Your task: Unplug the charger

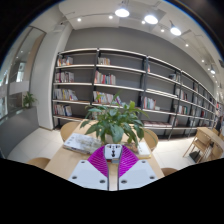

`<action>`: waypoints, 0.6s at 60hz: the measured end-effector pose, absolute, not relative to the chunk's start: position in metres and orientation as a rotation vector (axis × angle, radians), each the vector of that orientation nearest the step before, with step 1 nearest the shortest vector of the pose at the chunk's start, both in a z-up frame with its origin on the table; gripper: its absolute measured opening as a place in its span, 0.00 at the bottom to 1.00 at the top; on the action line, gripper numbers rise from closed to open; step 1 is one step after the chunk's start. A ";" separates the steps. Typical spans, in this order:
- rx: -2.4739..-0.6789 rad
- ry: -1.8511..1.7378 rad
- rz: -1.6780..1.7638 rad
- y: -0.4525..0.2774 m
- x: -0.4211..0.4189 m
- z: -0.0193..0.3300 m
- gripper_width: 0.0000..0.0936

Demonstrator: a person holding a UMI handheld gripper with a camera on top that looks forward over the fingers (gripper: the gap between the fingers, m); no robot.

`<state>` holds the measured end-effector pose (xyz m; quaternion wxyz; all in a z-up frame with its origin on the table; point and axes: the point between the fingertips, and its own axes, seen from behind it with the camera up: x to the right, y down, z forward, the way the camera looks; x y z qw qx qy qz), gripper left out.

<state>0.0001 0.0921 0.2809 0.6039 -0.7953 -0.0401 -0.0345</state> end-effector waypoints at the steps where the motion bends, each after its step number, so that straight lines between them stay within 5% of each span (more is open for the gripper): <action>1: -1.850 -0.092 -0.090 0.091 0.011 0.273 0.11; 14: -2.100 -0.047 -0.099 0.053 0.088 0.096 0.13; 36: -2.252 -0.043 -0.002 0.031 0.071 0.017 0.24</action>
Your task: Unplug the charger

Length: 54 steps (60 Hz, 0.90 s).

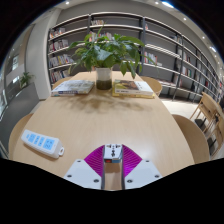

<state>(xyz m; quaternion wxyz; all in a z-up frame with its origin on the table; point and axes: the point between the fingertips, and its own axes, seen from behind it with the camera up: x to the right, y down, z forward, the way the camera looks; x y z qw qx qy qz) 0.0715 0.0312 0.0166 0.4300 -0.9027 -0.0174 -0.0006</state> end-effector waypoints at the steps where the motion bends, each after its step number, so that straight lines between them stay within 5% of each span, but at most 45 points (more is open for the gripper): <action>1: -2.253 -0.037 -0.010 0.031 0.073 0.016 0.25; 4: -2.272 -0.025 -0.044 0.028 0.079 0.014 0.31; 8: -2.252 -0.045 -0.054 0.028 0.078 0.029 0.50; 13: -2.186 -0.030 -0.035 0.029 0.074 0.070 0.74; 17: -2.128 -0.030 -0.042 0.020 0.073 0.112 0.83; 32: -1.998 -0.027 0.013 -0.056 0.044 0.222 0.84; 54: -2.067 -0.019 -0.001 -0.191 0.021 0.205 0.84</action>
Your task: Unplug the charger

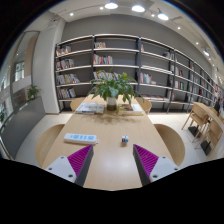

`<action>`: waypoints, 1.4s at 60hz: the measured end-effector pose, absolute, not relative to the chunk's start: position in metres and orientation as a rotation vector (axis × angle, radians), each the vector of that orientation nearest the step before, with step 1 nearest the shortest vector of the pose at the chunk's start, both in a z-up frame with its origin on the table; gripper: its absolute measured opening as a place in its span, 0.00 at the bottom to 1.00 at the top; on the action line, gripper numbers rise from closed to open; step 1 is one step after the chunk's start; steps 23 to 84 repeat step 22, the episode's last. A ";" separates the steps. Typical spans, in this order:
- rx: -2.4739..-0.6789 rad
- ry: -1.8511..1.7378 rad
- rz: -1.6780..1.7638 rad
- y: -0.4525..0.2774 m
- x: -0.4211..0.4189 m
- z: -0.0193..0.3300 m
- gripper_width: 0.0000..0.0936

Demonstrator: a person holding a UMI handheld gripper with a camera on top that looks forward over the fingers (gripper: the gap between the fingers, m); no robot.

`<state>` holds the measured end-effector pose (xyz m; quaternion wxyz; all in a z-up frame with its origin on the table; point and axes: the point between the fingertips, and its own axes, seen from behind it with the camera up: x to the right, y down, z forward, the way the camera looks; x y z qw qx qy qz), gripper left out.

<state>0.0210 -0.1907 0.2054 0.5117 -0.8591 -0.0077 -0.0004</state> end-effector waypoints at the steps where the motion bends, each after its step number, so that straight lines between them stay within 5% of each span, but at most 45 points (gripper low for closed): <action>1: -2.069 -0.019 -0.002 -0.195 0.020 0.204 0.84; 84: -2.074 -0.035 -0.001 -0.232 0.007 0.201 0.84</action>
